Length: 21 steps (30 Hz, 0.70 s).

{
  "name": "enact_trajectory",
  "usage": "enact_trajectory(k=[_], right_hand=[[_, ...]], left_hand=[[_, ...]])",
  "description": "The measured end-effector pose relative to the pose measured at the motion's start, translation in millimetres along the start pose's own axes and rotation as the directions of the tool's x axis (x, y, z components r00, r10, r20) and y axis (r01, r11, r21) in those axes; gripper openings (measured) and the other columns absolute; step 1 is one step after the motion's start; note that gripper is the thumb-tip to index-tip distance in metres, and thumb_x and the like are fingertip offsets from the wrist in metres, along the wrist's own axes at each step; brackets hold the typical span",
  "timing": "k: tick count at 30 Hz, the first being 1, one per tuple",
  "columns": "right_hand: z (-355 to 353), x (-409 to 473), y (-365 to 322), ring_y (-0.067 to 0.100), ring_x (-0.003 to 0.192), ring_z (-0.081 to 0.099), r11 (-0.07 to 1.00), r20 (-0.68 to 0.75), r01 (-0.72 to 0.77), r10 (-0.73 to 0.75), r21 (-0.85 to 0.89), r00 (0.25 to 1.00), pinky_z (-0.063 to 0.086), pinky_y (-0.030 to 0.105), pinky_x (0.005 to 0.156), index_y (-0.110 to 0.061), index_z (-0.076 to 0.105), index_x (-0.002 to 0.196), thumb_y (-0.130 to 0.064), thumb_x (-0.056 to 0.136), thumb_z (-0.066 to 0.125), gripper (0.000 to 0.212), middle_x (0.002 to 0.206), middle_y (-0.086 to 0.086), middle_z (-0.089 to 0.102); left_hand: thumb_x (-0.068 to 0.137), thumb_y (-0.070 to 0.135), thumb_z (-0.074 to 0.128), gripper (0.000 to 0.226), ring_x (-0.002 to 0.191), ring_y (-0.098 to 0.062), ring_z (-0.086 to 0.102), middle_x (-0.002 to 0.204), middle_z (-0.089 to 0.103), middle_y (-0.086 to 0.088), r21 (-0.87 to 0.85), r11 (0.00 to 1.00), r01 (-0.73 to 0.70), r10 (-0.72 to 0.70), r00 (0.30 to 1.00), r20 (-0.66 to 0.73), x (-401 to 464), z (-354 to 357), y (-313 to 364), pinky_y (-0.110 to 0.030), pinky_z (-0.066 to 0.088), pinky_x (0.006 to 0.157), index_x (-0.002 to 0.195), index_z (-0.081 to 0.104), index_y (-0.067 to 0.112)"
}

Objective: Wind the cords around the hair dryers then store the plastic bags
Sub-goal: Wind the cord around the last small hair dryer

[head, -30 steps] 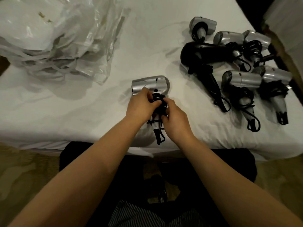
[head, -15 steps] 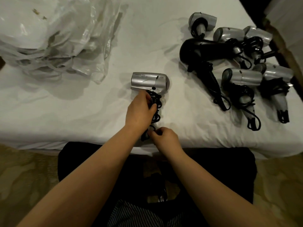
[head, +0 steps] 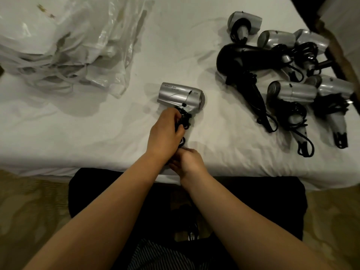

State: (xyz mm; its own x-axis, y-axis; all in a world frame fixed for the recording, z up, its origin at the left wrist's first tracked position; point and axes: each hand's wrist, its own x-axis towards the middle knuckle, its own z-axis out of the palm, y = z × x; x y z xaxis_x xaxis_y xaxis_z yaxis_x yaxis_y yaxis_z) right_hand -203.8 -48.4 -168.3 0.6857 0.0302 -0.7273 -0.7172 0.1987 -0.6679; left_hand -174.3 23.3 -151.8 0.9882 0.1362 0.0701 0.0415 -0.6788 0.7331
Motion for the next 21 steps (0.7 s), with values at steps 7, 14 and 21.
enact_trajectory(k=[7, 14, 21], right_hand=[[13, 0, 3, 0.020, 0.064, 0.055, 0.991, -0.100, 0.011, -0.024, -0.131, 0.995, 0.044, 0.027, 0.057, -0.001, 0.062, 0.089, -0.003, 0.085, 0.053, 0.010, 0.074, 0.009, 0.060], [8, 2, 1, 0.025, 0.089, 0.060, 0.991, -0.102, -0.013, 0.000, -0.134, 0.995, 0.050, 0.033, 0.077, -0.004, 0.059, 0.110, -0.016, 0.089, 0.059, 0.024, 0.100, 0.012, 0.064], [-2, 3, -17, 0.021, 0.067, 0.057, 0.994, -0.155, 0.050, -0.066, -0.101, 0.986, 0.042, 0.027, 0.049, -0.005, 0.060, 0.096, -0.015, 0.088, 0.061, 0.013, 0.079, 0.008, 0.061]], left_hand=[[0.086, 0.001, 0.053, 0.026, 0.086, -0.011, 0.045, 0.100, 0.047, 0.001, -0.104, 0.994, -0.015, 0.014, 1.000, -0.009, 4, -3, -4, -0.006, 0.030, 0.068, 0.112, 0.054, 0.005], [0.083, 0.014, 0.069, 0.024, 0.089, -0.010, 0.047, 0.109, 0.036, 0.002, -0.076, 0.992, 0.098, -0.090, 0.991, 0.095, 19, -13, -5, 0.001, 0.032, 0.078, 0.106, 0.060, 0.014], [0.082, 0.013, 0.070, 0.017, 0.097, -0.024, 0.058, 0.108, 0.054, -0.002, -0.134, 0.982, 0.135, -0.102, 0.968, 0.231, 30, -16, 4, -0.037, 0.048, 0.091, 0.097, 0.061, 0.016]])
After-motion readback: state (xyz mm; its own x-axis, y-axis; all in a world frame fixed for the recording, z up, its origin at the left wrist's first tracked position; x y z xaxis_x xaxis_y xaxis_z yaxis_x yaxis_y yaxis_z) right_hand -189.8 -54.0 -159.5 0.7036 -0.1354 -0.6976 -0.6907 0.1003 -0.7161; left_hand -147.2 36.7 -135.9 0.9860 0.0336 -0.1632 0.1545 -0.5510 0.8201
